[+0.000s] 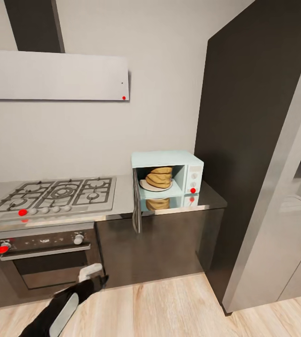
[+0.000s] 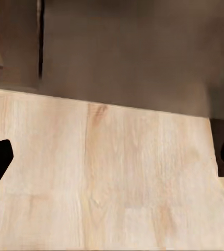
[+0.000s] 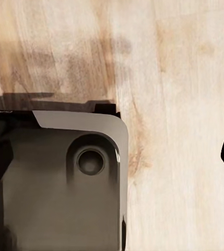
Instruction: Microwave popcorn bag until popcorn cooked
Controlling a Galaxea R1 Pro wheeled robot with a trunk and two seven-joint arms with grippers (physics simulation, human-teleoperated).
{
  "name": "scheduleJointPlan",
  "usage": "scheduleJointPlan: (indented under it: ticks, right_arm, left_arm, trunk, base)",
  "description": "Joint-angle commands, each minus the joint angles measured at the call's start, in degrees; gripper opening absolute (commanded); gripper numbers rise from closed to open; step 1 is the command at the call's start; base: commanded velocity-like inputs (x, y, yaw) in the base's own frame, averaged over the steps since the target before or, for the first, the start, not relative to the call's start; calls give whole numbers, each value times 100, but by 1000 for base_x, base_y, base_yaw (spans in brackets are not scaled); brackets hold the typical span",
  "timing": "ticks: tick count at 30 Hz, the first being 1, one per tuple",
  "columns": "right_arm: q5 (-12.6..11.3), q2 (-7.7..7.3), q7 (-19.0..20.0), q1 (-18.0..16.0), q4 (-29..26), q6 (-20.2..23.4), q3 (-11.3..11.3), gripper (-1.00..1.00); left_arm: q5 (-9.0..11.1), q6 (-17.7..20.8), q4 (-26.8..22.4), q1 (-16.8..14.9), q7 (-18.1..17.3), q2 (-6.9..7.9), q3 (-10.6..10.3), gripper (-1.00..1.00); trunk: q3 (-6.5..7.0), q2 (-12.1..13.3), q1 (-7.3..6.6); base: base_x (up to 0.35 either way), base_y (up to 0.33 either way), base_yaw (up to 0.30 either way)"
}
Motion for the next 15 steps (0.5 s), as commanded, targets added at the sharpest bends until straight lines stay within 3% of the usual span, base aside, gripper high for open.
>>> scheduleJointPlan:
  ticks: [1, 2, 4, 7, 13, 14, 15]
  right_arm:
    - [63, -4, 29, -8, 19, -32, -45, 100]
    - [64, -7, 35, -8, 19, -31, -41, 100]
    - [65, -9, 24, -8, 19, -29, -31, 100]
    - [60, -6, 13, -8, 11, -43, -33, 100]
    - [44, -28, 11, -8, 10, -47, -49, 100]
    - [50, -28, 11, -8, 10, -46, -49, 100]
    - [56, -29, 11, -8, 10, -46, -46, 100]
  left_arm:
    - [215, 36, -208, -205, -218, -9, -16, 100]
    - [301, 39, -268, -272, -377, -18, -14, 100]
    - [592, 92, -633, -658, -1072, -35, -17, 100]
    - [619, 133, -1414, -832, -1837, 13, -24, 100]
    - [595, -223, -1616, -863, -2022, 33, 0, 100]
    - [642, -527, -1606, -866, -2034, 184, 18, 100]
    - [663, -594, -1614, -867, -2036, 292, 27, 100]
  trunk:
    - [-9, -6, 1]
    - [-9, -6, 1]
    - [-9, -6, 1]
    - [-9, -6, 1]
    - [-9, -6, 1]
    - [-9, -6, 1]
    - [-9, -6, 1]
  base:
    - [0, 0, 0]
    - [0, 0, 0]
    - [0, 0, 0]
    - [0, 0, 0]
    - [0, 0, 0]
    - [0, 0, 0]
    - [0, 0, 0]
